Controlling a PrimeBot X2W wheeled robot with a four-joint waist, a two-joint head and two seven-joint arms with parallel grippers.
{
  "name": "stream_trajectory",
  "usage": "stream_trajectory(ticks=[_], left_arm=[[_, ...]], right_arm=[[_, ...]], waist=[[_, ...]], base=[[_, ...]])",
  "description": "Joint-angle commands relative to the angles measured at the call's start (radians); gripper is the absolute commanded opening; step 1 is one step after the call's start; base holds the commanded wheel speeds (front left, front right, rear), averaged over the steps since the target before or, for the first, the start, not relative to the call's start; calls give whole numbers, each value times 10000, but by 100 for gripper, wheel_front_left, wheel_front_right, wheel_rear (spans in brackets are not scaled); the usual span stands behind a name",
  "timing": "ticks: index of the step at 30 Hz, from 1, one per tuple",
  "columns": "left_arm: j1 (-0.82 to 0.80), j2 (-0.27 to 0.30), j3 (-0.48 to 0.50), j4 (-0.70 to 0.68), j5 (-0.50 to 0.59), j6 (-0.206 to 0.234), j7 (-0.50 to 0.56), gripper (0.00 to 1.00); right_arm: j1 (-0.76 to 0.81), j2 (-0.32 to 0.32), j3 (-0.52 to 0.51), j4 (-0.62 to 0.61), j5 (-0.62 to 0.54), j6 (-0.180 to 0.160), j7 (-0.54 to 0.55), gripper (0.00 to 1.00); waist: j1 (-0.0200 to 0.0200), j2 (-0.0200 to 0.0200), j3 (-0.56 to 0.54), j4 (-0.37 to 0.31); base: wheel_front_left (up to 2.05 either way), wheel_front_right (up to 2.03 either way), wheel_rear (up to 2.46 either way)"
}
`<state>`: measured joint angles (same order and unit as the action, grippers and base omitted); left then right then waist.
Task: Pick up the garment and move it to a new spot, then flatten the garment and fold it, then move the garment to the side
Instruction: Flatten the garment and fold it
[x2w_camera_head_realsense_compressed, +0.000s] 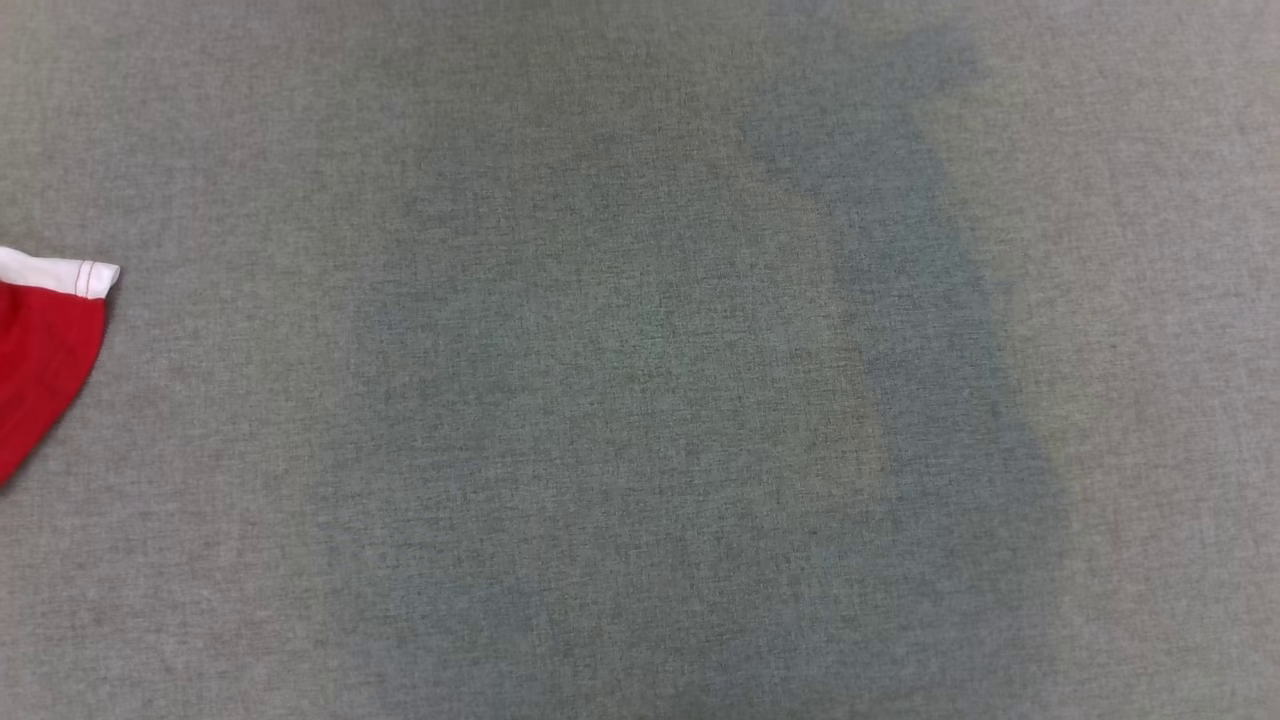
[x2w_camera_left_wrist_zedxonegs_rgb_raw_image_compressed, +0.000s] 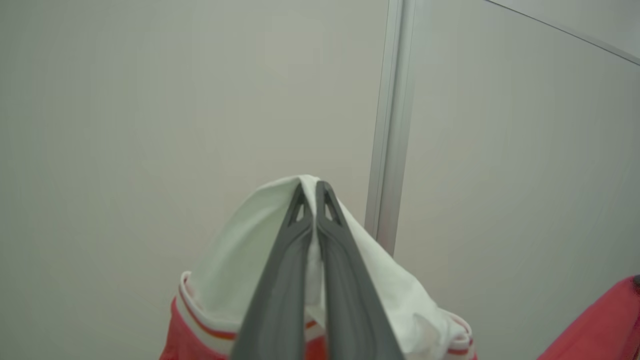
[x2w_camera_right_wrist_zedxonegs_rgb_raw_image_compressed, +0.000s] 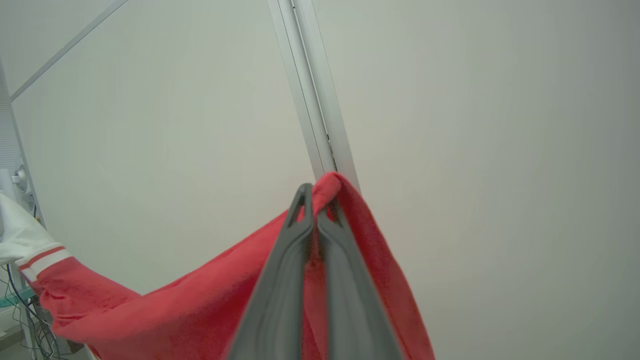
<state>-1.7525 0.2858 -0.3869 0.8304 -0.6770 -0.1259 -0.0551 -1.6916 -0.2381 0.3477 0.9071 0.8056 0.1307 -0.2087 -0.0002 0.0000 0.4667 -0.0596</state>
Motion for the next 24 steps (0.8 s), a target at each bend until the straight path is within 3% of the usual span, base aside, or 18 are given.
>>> stream_trajectory(ticks=[1,8,14,18,24], left_arm=[[201,26,-264,129,-184,-79,-136,0],[2159,93,-1169,204,-1359,-78,-1211,0],[4965,569,-1595,-553,-2014,-78,-2014,0],[6979,776,-935,-1583,-2036,-78,-2106,0],[10567,426,463,-3625,-1271,258,-2105,0]], right_arm=[[186,-87,170,78,226,3,-42,0],[1992,-145,1332,-367,1292,3,-325,0],[4556,-287,2203,-1334,2032,3,-565,0],[6521,-494,2083,-2470,2030,3,-571,0],[9451,-841,1999,-4000,1916,3,-570,0]], waist=[[2,0,65,4],[2,0,130,-54],[2,0,-267,-151],[2,0,-660,-134],[2,0,-1303,40]], base=[[0,0,0],[0,0,0],[0,0,0],[0,0,0],[0,0,0]])
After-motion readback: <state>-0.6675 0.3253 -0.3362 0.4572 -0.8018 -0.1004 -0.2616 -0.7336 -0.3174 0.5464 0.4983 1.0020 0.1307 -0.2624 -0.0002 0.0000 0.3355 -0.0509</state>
